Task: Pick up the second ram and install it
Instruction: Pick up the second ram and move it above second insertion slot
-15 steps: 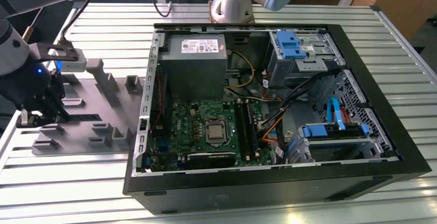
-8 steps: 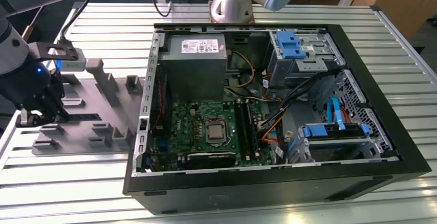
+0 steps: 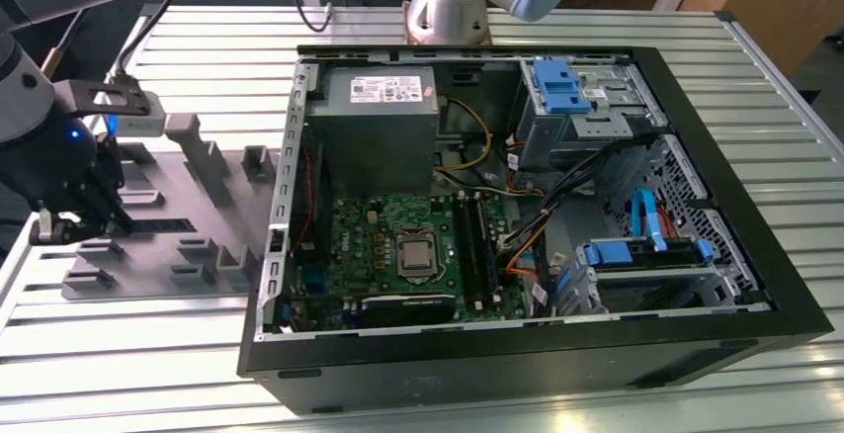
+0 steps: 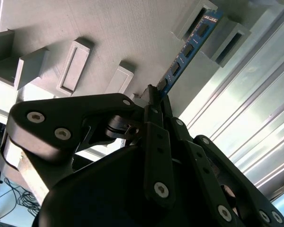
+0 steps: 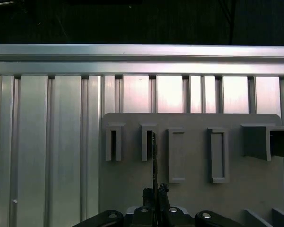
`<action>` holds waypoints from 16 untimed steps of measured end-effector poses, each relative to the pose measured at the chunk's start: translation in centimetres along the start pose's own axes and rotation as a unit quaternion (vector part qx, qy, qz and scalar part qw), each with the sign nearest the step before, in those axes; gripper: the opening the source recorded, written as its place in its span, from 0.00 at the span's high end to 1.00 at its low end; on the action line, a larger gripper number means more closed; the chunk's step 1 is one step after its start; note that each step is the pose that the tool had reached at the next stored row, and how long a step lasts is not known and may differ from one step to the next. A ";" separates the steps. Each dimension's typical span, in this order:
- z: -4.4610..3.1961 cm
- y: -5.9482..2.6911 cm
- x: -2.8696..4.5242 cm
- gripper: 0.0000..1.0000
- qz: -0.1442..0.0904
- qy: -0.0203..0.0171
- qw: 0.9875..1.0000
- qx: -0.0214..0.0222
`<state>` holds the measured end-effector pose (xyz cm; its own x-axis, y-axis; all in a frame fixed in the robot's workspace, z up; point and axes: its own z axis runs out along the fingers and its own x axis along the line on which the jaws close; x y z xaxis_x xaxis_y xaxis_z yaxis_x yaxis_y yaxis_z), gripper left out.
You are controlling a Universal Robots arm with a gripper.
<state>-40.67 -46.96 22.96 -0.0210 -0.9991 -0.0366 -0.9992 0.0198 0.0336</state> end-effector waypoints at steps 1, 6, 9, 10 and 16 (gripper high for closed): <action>-0.02 0.00 0.00 0.86 0.000 0.000 1.000 0.000; -0.16 0.00 -0.03 0.86 0.000 0.000 1.000 0.000; -0.45 0.02 -0.06 0.86 0.000 0.000 1.000 0.000; -0.59 0.02 -0.08 0.86 0.000 0.000 1.000 0.000; -1.50 0.05 -0.18 0.86 0.000 0.000 1.000 0.000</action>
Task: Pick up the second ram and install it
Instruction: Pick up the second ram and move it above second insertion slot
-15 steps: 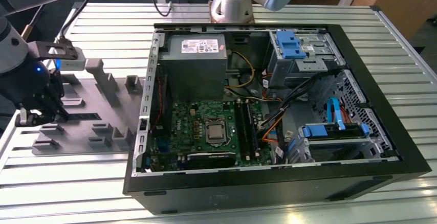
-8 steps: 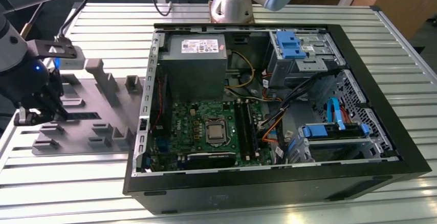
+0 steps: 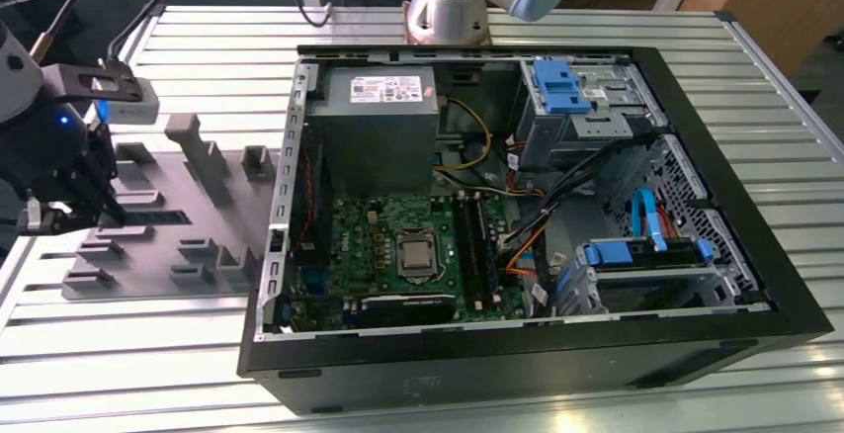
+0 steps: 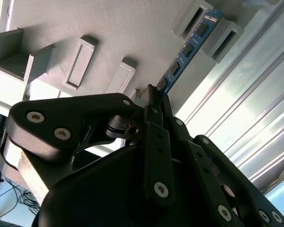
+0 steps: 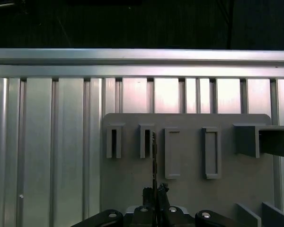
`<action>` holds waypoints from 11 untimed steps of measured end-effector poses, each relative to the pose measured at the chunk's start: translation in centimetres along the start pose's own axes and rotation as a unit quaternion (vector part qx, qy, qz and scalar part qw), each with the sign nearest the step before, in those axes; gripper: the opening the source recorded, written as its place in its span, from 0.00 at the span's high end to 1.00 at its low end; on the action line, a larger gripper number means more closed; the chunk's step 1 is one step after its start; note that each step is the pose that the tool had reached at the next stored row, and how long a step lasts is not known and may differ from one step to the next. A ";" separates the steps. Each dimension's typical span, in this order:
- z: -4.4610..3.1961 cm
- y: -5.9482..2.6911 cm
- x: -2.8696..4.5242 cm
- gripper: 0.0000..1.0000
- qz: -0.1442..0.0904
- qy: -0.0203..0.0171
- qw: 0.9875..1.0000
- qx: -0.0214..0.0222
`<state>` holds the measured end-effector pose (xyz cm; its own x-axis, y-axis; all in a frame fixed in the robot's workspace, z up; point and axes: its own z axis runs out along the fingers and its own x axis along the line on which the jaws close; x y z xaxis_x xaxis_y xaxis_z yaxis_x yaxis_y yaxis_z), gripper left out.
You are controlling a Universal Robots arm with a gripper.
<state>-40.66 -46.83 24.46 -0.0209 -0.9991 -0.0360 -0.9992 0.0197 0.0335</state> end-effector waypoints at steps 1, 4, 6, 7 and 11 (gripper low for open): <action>-0.13 0.01 -0.01 0.86 0.000 0.000 1.000 0.000; -0.32 0.01 -0.04 0.86 0.000 0.000 1.000 0.000; -0.35 0.01 -0.04 0.86 0.000 0.000 1.000 0.000; -0.35 0.02 -0.04 0.86 0.000 0.000 1.000 0.000; -0.45 0.02 -0.04 0.86 0.000 0.000 1.000 0.000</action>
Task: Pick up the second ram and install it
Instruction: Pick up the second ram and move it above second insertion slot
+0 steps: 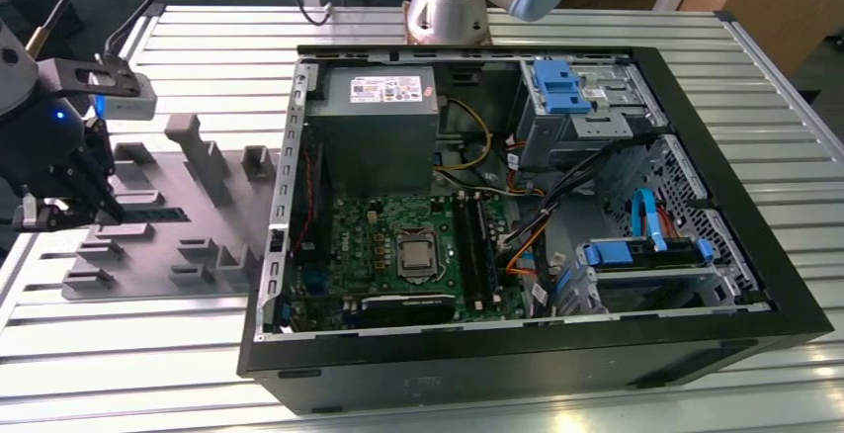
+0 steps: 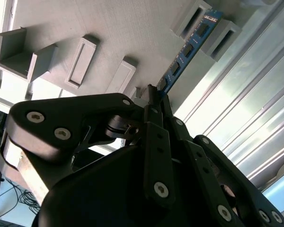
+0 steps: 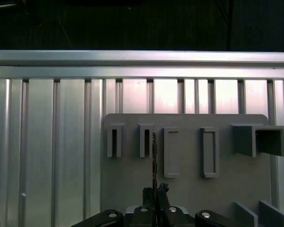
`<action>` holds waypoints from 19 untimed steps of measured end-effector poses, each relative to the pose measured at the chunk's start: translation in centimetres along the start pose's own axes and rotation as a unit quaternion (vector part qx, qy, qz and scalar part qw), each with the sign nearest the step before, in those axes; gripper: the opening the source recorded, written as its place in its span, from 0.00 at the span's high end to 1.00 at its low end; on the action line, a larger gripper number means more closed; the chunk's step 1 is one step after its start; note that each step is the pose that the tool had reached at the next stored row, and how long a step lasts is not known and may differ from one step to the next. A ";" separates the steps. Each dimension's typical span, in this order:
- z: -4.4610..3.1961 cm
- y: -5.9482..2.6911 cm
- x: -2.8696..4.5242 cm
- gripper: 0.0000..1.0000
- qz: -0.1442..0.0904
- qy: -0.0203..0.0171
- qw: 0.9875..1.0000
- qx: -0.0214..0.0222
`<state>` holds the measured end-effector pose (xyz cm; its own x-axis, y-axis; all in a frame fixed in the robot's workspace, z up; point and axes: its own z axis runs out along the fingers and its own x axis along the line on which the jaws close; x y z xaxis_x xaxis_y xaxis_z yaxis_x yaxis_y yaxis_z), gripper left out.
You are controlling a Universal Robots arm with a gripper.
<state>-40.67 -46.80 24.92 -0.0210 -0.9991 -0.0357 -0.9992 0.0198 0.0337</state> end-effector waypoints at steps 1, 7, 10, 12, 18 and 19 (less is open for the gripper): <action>-0.03 0.00 0.00 0.86 0.000 0.000 1.000 0.000; -0.22 0.01 -0.01 0.86 0.000 0.000 1.000 0.000; -0.34 0.01 -0.02 0.86 0.000 0.000 1.000 0.000; -0.44 0.01 -0.02 0.86 0.000 0.000 1.000 0.000; -0.74 0.02 -0.05 0.86 0.000 0.000 1.000 0.000; -0.78 0.02 -0.05 0.86 0.000 0.000 1.000 0.000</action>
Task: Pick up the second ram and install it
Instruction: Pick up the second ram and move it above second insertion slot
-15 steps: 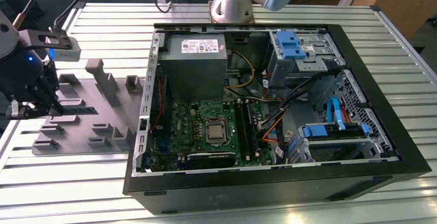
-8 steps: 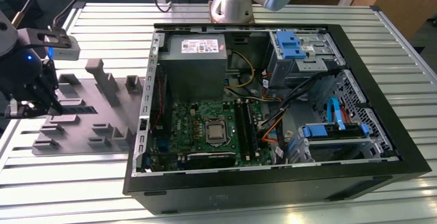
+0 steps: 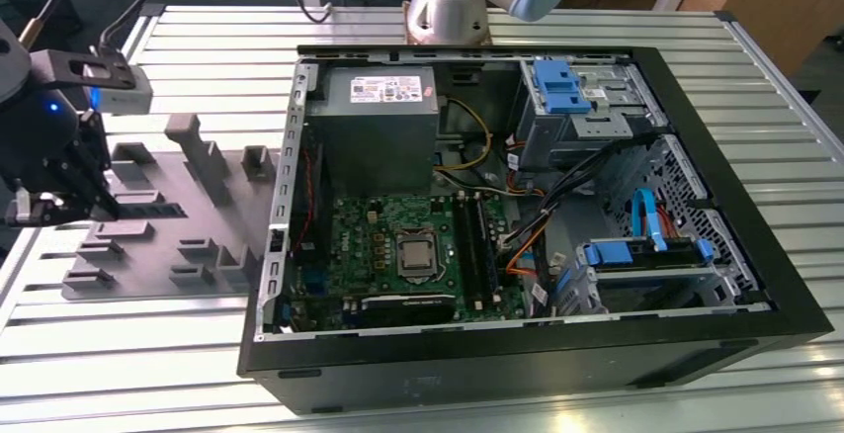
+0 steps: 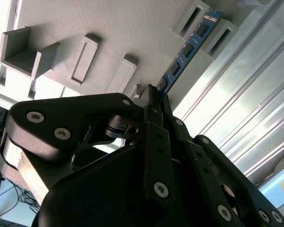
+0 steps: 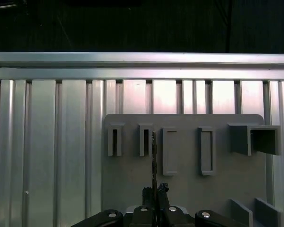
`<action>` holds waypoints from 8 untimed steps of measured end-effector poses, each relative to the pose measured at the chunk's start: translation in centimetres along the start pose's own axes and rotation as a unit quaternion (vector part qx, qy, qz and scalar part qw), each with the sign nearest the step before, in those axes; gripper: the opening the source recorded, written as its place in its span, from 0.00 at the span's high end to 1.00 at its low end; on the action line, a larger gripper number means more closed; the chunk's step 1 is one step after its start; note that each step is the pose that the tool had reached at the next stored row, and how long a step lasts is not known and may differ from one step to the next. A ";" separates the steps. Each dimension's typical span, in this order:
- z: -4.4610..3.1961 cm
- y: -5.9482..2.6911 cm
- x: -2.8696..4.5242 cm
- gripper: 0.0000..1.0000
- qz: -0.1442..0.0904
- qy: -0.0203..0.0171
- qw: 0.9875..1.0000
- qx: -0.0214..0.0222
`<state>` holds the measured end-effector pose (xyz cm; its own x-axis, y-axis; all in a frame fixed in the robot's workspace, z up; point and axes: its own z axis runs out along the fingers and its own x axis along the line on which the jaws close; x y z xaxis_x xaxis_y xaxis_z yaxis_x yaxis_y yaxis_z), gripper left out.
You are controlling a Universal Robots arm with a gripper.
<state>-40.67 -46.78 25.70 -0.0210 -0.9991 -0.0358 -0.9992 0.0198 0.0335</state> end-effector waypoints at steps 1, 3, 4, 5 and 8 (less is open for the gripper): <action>-0.04 0.00 0.00 0.86 0.000 0.000 1.000 0.000; -0.13 0.01 -0.01 0.86 0.000 0.000 1.000 0.000; -0.17 0.01 -0.02 0.86 0.000 0.000 1.000 0.000; -0.20 0.01 -0.02 0.86 0.000 0.000 1.000 0.000; -0.30 0.01 -0.03 0.86 0.000 0.000 1.000 0.000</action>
<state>-40.67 -46.76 26.00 -0.0210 -0.9991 -0.0357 -0.9992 0.0198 0.0335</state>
